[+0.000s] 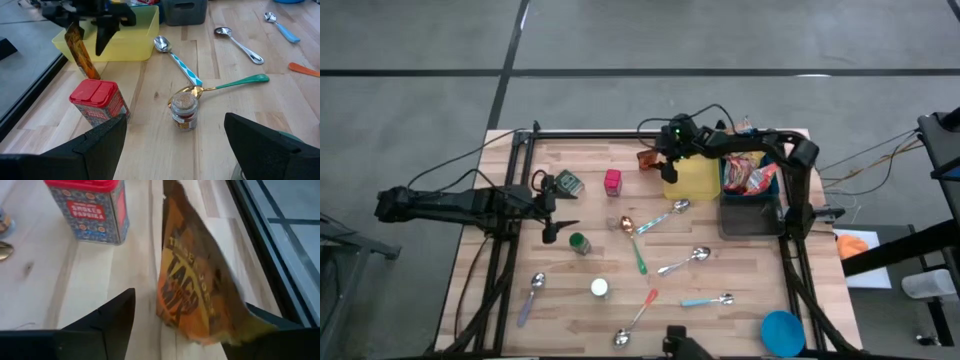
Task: Pick & Place Food Item
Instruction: Put the orange seasoning bag into the black bin
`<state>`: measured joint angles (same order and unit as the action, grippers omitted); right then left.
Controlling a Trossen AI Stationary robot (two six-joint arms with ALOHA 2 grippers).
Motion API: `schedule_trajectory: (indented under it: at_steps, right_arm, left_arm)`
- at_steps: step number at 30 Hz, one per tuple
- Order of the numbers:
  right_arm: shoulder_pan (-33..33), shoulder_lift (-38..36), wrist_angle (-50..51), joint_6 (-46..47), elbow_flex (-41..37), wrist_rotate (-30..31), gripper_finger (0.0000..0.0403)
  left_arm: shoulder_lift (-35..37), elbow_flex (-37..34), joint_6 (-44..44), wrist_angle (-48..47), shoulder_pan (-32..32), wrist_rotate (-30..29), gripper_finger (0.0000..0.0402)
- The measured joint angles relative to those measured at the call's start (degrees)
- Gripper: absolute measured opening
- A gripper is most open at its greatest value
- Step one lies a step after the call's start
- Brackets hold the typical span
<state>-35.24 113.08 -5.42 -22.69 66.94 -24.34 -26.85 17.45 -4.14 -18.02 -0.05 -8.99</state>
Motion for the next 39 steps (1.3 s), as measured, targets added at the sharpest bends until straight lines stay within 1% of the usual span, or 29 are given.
schedule_trajectory:
  at_steps: [4, 6, 22, 25, 34, 39]
  right_arm:
    - [0.00, 2.10, -0.28, 0.16, 1.71, -0.03, 0.0214]
    - [0.01, 2.40, 1.35, 0.26, 2.64, -0.12, 0.0205]
    - [0.13, 0.55, 2.24, -0.44, 3.17, -0.12, 0.0136]
    - [0.11, 0.55, 2.29, -0.90, 3.17, -0.08, 0.0112]
    - [0.11, 0.55, 2.48, -1.73, 3.12, 0.00, 0.0017]
    - [0.11, 0.55, 2.48, -1.51, 3.12, -0.01, 0.0017]
  left_arm:
    - [0.00, -0.02, 0.00, 0.00, 0.00, 0.00, 0.0340]
    - [0.00, -0.02, 0.00, 0.00, 0.00, 0.00, 0.0340]
    - [-0.02, -0.02, 0.00, 0.02, 0.01, 0.00, 0.0340]
    - [-0.02, -0.01, 0.00, 0.01, 0.00, 0.00, 0.0340]
    - [-0.02, -0.01, 0.00, 0.02, 0.00, 0.00, 0.0340]
    - [-0.02, -0.02, 0.00, 0.01, 0.00, 0.00, 0.0340]
